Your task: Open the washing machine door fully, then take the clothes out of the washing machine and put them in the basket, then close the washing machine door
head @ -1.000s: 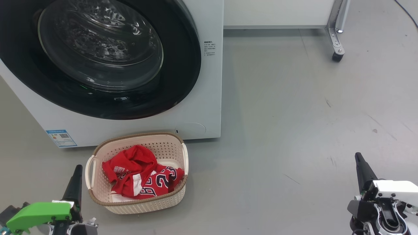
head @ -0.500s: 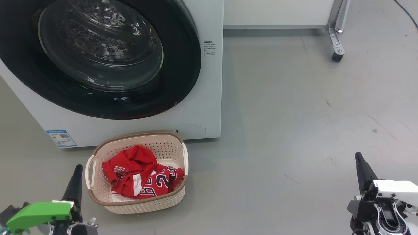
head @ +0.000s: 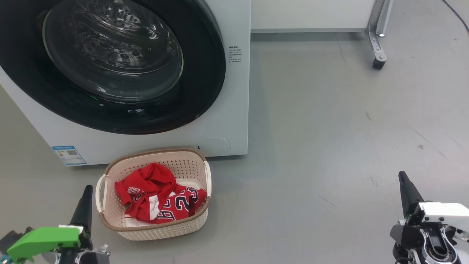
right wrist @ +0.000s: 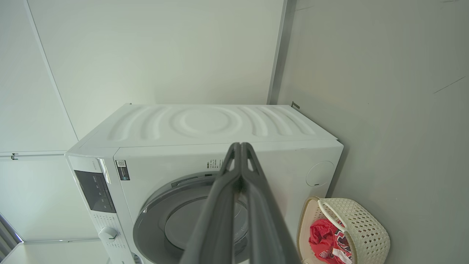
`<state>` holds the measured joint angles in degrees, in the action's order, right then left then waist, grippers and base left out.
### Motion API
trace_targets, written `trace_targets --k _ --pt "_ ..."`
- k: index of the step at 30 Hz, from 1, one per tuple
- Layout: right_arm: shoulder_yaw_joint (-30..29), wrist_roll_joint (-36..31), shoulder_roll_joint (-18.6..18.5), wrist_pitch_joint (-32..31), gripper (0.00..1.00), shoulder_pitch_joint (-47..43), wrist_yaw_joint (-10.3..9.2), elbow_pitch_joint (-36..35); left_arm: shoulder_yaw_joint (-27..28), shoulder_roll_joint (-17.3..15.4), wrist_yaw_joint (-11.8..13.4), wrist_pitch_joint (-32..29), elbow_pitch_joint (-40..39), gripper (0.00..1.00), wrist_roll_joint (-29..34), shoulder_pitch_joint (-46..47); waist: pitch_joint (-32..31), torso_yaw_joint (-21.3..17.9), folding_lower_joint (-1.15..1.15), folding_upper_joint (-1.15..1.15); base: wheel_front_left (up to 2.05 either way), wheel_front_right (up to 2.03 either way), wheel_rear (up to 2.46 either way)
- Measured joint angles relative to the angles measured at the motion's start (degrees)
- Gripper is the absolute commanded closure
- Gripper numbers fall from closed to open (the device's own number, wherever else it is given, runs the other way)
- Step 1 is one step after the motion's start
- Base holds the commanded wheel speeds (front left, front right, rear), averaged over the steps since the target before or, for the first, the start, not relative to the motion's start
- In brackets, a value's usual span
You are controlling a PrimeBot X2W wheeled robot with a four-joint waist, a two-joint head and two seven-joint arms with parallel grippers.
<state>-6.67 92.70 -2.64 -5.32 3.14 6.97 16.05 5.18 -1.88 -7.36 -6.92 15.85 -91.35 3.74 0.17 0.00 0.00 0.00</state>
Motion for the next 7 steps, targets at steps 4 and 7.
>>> trace_targets --k 4,7 --pt "0.0 0.0 0.0 0.0 1.0 0.0 0.0 0.0 0.0 0.0 0.0 0.0 0.0 1.0 0.0 0.0 0.0 0.0 0.0 0.0 0.0 0.0 0.0" --pt "0.0 0.0 0.0 0.0 1.0 0.0 0.0 0.0 0.0 0.0 0.0 0.0 0.0 1.0 0.0 0.0 0.0 0.0 0.0 0.0 0.0 0.0 0.0"
